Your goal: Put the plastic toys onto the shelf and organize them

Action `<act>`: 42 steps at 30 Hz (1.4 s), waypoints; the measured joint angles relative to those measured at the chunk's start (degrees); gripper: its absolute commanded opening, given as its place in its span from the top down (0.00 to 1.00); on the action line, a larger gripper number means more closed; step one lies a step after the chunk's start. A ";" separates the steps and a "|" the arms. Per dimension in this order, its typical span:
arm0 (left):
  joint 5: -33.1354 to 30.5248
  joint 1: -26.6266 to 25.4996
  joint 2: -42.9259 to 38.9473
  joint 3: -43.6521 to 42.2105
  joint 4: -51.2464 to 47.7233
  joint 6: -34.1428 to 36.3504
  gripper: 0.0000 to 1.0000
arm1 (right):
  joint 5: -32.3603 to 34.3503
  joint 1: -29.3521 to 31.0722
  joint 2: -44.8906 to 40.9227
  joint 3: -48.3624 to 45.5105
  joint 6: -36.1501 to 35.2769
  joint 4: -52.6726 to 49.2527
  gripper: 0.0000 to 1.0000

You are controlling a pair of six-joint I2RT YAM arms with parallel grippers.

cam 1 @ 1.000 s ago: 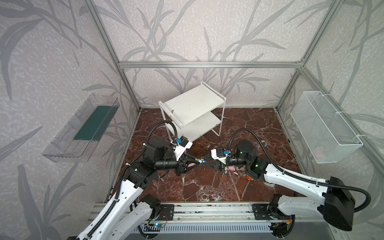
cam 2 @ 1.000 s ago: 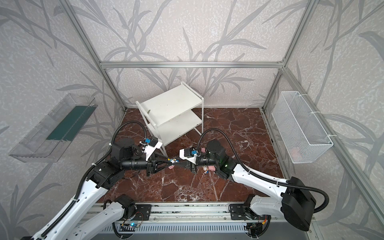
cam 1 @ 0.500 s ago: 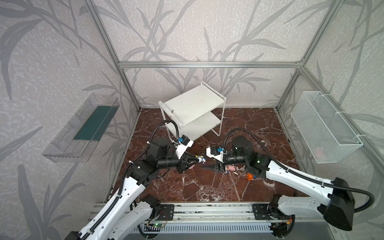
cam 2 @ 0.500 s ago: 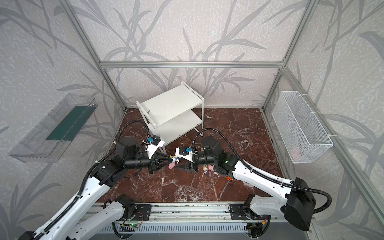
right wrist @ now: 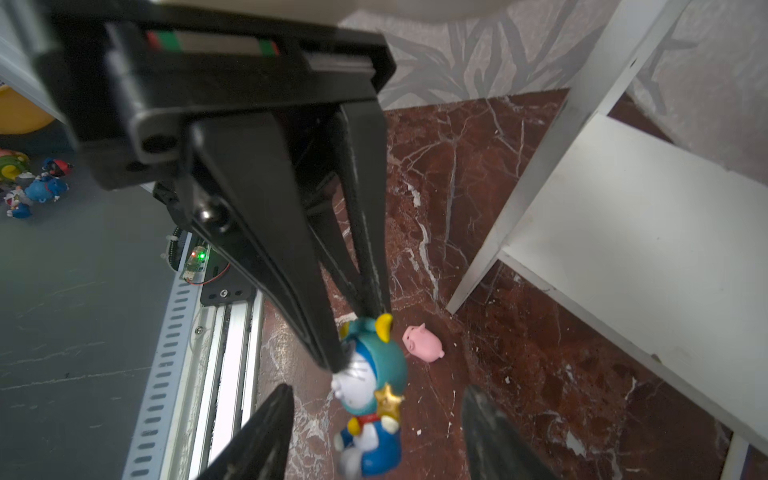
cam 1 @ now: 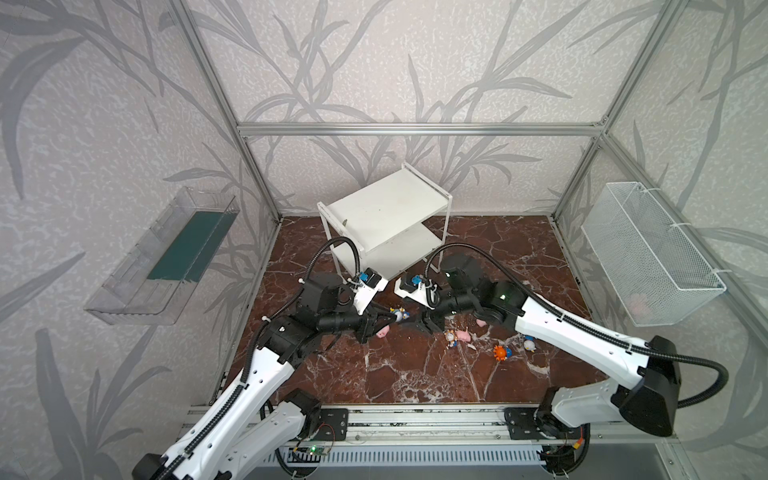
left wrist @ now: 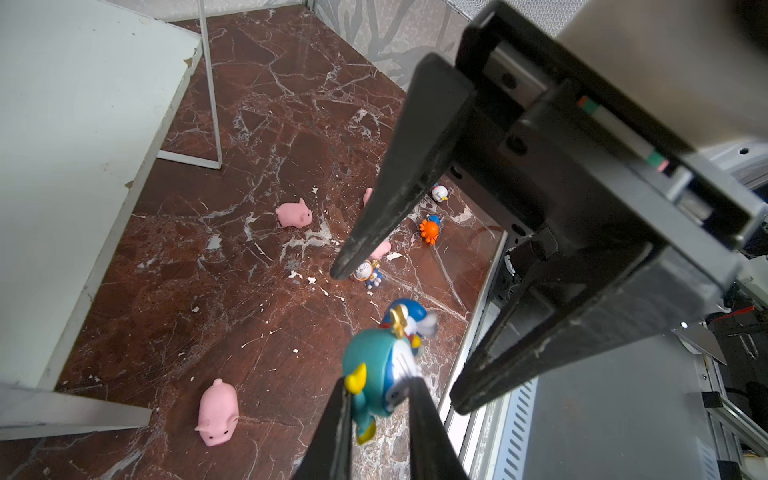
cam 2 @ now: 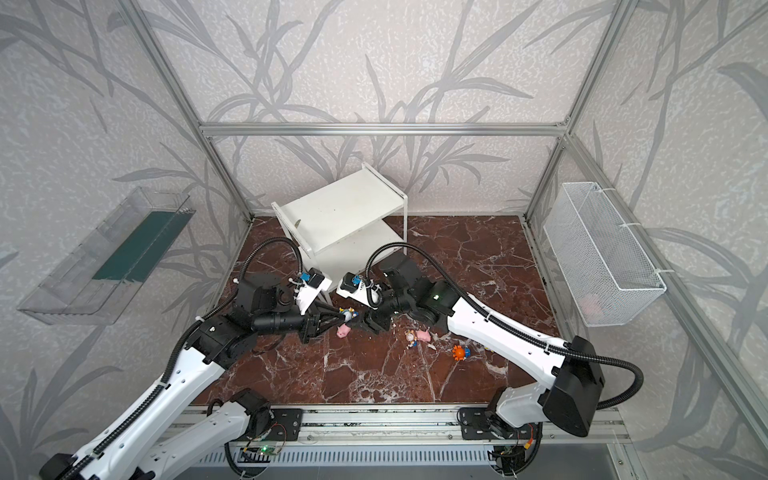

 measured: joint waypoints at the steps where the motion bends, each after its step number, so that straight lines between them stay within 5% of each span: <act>1: -0.07 0.00 0.09 0.00 -0.07 0.02 0.80 | 0.13 -0.04 0.72 0.98 -0.02 -1.44 0.37; 27: -1.51 0.00 -0.09 0.00 -0.87 -0.04 0.82 | -1.77 -1.09 10.12 14.95 -6.56 -18.99 0.52; 36: -2.08 -0.09 -0.81 0.00 -0.90 0.02 0.80 | 0.39 -5.29 9.40 10.54 -2.19 -15.80 0.46; 42: -2.49 -0.31 -0.92 0.00 -0.90 0.31 0.48 | 2.73 -20.98 2.82 -3.76 8.17 -6.21 0.33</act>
